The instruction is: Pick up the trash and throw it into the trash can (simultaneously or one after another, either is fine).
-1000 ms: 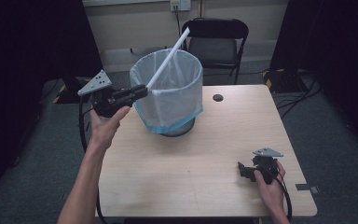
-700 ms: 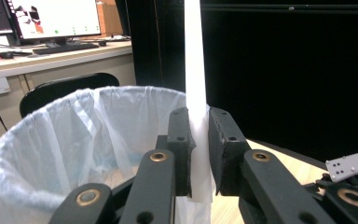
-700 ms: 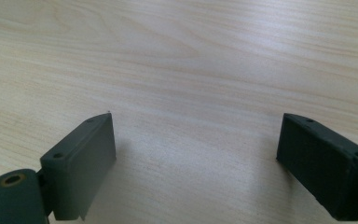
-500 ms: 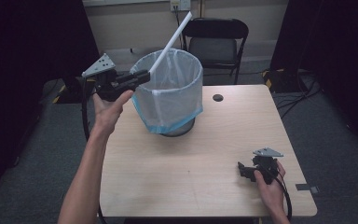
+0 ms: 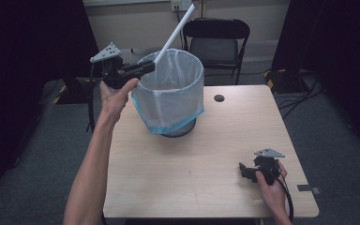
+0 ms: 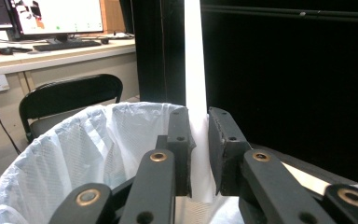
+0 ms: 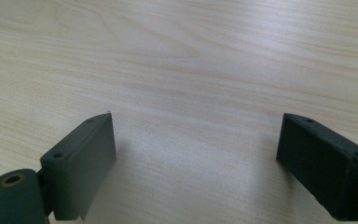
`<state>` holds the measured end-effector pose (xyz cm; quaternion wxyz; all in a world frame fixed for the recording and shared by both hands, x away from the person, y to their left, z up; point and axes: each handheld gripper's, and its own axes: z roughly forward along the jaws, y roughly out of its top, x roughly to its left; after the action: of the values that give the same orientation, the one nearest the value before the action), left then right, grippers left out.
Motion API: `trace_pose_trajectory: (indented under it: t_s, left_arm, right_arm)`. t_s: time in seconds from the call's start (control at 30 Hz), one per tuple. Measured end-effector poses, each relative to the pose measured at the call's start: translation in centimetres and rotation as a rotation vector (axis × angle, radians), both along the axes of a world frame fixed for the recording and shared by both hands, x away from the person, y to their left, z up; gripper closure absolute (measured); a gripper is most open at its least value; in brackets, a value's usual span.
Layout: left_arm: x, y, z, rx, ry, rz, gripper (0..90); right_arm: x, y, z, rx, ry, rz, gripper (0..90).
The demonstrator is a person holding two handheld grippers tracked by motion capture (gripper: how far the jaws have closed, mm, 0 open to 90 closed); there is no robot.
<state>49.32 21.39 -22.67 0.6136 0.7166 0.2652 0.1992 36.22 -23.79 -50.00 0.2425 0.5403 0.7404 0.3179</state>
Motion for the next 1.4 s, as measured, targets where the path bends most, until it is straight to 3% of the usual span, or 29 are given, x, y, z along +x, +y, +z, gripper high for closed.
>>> trace_pose_trajectory:
  t_s: [0.33, 0.37, 0.47, 0.53, 0.8, 1.07, 1.23, 1.4]
  left_arm:
    - [1.7, -0.4, -0.5, 0.012, 0.023, -0.012, 79.2]
    - [1.8, -0.5, -0.6, 0.017, 0.026, 0.004, 78.0]
    - [2.2, -0.4, -0.7, -0.008, 0.048, 0.022, 62.1]
    - [2.3, -0.5, -0.8, 0.015, 0.048, 0.037, 56.2]
    - [2.1, -0.6, -1.1, 0.024, 0.056, 0.067, 44.6]
    - [1.6, -0.4, -1.1, 0.044, 0.076, 0.094, 17.2]
    - [1.2, 0.5, -1.4, 0.0, 0.082, 0.096, 15.7]
    - [0.4, 1.3, -1.8, 0.004, 0.082, 0.109, 15.6]
  right_arm:
    - [0.0, 0.0, 0.0, 0.0, 0.0, 0.0, 10.6]
    - [0.0, 0.0, 0.0, 0.0, 0.0, 0.0, 10.6]
    - [0.0, 0.0, 0.0, 0.0, 0.0, 0.0, 10.6]
    - [0.0, 0.0, 0.0, 0.0, 0.0, 0.0, 10.6]
    - [0.0, 0.0, 0.0, 0.0, -0.001, 0.0, 10.6]
    - [0.0, 0.0, 0.0, 0.0, 0.0, 0.0, 10.6]
    - [0.0, 0.0, 0.0, 0.0, 0.0, 0.0, 10.6]
    - [0.0, 0.0, 0.0, 0.0, 0.0, 0.0, 10.6]
